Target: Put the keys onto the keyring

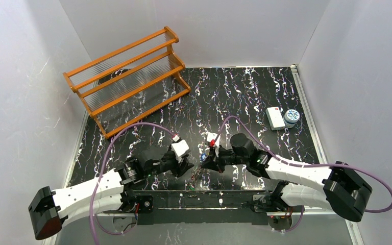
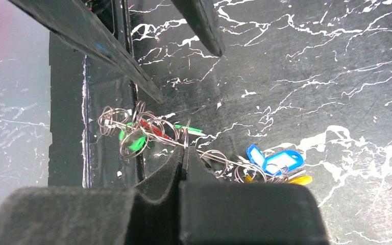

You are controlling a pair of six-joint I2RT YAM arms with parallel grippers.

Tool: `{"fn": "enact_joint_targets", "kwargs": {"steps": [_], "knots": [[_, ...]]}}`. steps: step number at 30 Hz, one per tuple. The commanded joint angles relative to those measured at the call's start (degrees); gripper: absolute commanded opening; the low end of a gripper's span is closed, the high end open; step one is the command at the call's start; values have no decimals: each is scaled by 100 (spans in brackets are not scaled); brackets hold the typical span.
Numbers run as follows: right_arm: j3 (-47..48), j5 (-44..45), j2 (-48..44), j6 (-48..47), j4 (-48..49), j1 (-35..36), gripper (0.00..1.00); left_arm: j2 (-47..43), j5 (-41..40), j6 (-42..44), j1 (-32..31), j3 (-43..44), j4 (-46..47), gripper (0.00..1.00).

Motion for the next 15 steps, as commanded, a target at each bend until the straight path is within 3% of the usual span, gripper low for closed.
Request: {"fn": "enact_joint_targets", "kwargs": {"steps": [1,8,15], "knots": [[-217,-169,-385,-311,846,12,1,-540,356,613,14,-247,431,47],[-631,-333,-739,-567,1325,13,1,-893,1042,1157,14,-687,1280,44],[-668,-575,-677,-670,1348,12,1,-533,1383,1475,14,-773,1797,41]]}}
